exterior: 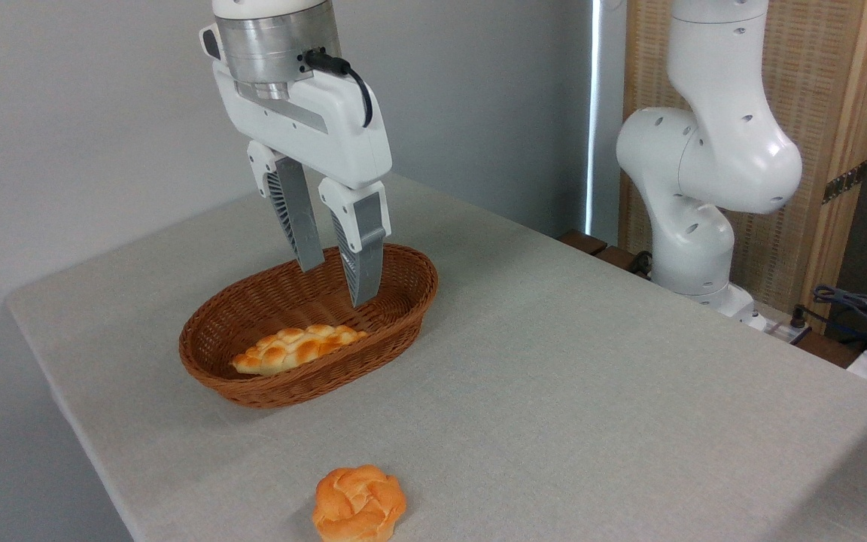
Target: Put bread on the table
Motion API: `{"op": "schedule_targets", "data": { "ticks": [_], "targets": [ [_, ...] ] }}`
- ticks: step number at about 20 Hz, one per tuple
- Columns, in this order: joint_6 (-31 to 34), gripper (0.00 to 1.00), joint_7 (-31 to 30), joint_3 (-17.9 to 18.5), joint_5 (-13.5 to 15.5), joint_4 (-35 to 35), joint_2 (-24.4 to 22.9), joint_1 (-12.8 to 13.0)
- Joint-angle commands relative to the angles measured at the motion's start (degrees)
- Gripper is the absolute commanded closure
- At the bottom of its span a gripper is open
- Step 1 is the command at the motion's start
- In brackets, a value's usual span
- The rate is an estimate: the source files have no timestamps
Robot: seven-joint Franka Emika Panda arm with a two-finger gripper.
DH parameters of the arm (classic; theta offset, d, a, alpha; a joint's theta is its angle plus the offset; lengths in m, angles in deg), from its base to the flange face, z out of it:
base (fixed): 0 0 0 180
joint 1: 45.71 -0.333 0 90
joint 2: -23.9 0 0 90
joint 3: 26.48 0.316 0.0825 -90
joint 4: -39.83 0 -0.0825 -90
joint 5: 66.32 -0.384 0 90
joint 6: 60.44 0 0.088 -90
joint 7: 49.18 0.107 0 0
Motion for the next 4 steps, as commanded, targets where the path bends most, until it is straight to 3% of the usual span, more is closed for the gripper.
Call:
{"op": "schedule_targets", "data": {
  "ticks": [1,4],
  "targets": [
    [1.6,0.00,1.5,0.4,0.1,-0.8,-0.2,-0.1],
    [1.6,0.00,1.7,0.5,0.2,-0.9,-0.2,-0.1]
  ]
}}
